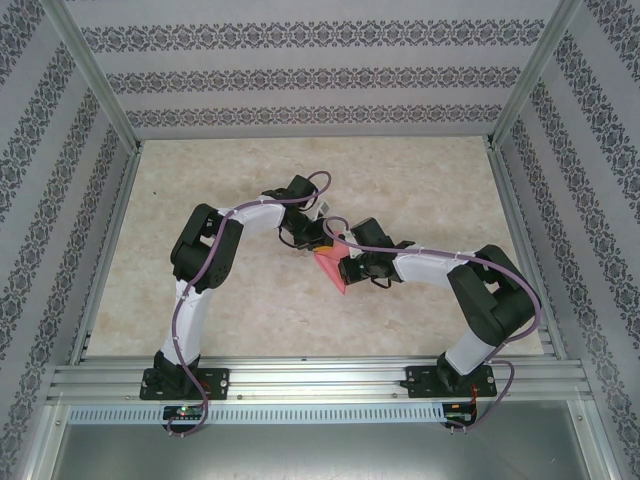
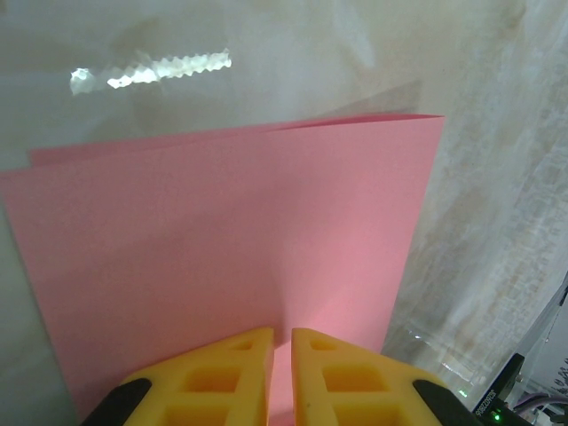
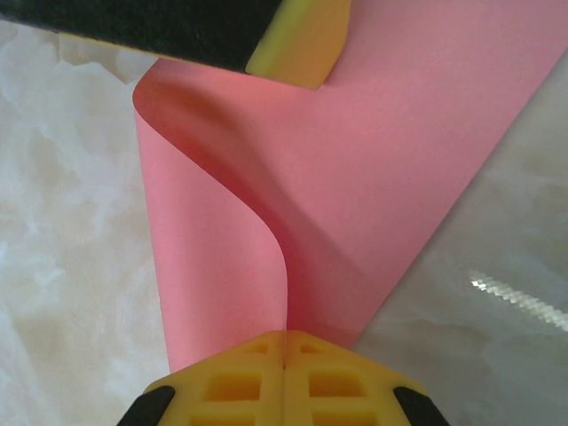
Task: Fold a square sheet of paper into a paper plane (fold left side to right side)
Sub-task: Third fold the triangle at the center of the table.
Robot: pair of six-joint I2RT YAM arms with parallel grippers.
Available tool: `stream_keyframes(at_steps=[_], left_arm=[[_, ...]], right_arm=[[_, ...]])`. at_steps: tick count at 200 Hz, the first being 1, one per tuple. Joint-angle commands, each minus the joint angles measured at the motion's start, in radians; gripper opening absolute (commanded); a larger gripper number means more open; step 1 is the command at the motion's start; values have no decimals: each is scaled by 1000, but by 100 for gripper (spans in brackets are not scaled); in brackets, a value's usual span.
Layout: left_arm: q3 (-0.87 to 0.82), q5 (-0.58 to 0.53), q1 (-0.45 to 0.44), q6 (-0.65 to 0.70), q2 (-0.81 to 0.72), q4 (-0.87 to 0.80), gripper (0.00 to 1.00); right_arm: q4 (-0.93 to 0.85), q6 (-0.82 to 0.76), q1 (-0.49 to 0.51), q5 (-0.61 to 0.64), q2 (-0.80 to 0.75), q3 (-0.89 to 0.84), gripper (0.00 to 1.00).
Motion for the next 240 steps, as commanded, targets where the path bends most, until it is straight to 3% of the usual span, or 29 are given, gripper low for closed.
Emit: stream_keyframes(at_steps=[1,240], left_arm=[[12,-39,-14,25,41,-44,16],[3,-36,-17,25,42,-36,16]], right_arm=[[-3,6,-10,18,12,26,0],[-10,20,-19,28,23,40,0]])
